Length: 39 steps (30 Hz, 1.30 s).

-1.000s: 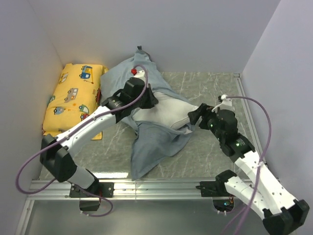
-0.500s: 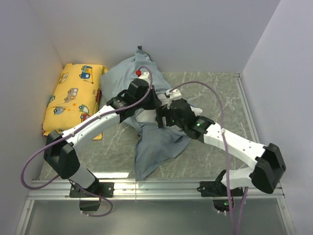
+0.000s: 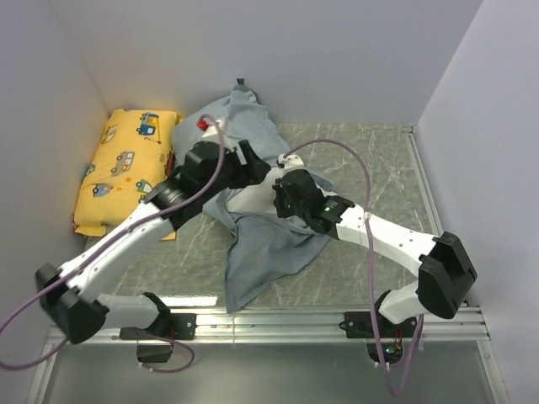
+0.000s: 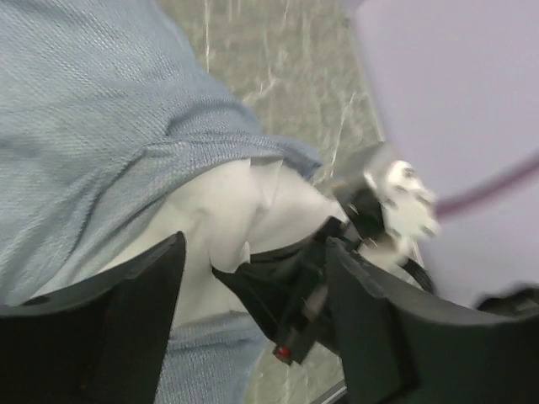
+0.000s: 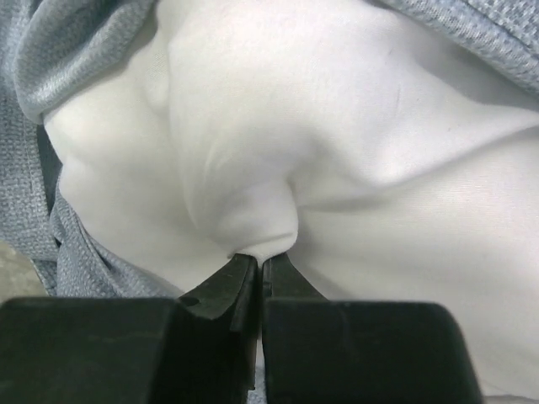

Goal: Remove the pillowcase from the pillow

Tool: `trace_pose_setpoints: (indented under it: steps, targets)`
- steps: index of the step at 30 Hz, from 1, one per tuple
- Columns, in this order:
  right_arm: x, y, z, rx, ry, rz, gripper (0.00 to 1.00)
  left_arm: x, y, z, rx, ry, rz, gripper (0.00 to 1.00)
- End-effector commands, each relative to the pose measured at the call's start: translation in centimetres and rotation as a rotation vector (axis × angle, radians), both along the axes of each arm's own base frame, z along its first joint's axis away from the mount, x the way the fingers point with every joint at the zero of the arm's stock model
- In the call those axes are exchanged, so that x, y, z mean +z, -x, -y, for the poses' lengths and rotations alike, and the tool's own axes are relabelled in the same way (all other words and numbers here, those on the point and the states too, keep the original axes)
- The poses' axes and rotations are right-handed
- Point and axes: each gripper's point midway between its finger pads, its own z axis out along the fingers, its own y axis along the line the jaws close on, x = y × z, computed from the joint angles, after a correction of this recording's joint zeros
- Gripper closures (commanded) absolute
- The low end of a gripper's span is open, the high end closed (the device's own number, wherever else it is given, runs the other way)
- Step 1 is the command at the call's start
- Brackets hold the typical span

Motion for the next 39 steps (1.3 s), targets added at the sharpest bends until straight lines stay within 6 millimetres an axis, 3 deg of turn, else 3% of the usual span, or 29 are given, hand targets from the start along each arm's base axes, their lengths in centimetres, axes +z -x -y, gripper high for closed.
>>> trace_pose_setpoints:
  steps: [1,3,4,8,12,18,21,24,27,29,31,36,39]
  targets:
    - [0.3,-1.4,-0.4,-0.055,-0.031,-0.006,1.00,1.3,1.4,-2.2,0.092,0.053,0.047,0.25]
    - [0.5,-1.6,-0.7,-0.065,-0.047,-0.011,1.00,0.3,3.0,-2.9,0.116,0.048,0.032,0.23]
    - [0.6,-1.7,-0.8,-0.069,-0.050,-0.012,1.00,-2.0,3.4,-3.6,0.153,0.009,0.004,0.22]
    - [1.4,-2.0,-1.5,-0.065,-0.066,-0.019,1.00,-6.6,5.4,-3.4,0.143,-0.029,-0.073,0.17]
    - [1.7,-2.4,-1.9,-0.066,-0.069,-0.022,1.00,-8.4,4.6,-2.7,0.153,-0.068,-0.079,0.11]
    - [1.7,-2.4,-1.8,-0.070,-0.059,-0.020,1.00,-10.7,3.8,-2.8,0.194,-0.166,-0.133,0.13]
    - [2.2,-2.8,-1.8,-0.077,-0.053,-0.011,1.00,-12.3,4.2,-2.5,0.182,-0.188,-0.176,0.24]
    - [2.8,-3.7,-1.4,-0.104,-0.039,0.001,1.00,-13.5,5.6,-2.4,0.166,-0.190,-0.207,0.49]
    - [3.2,-5.1,-0.9,-0.140,-0.032,-0.003,1.00,-14.7,7.5,-3.0,0.146,-0.178,-0.233,0.82]
    - [3.4,-6.4,-0.2,-0.176,-0.020,0.001,1.00,-14.6,8.4,-3.1,0.115,-0.160,-0.241,0.92]
    - [3.4,-7.1,0.2,-0.197,-0.007,-0.003,1.00,-15.2,9.4,-3.8,0.095,-0.172,-0.255,0.99]
    - [3.8,-9.8,1.3,-0.268,-0.011,-0.009,1.00,-16.2,13.0,-3.9,-0.026,-0.110,-0.305,1.00]
    - [4.6,-11.0,1.0,-0.278,-0.041,-0.011,1.00,-18.6,16.0,-3.5,-0.130,-0.091,-0.366,0.99]
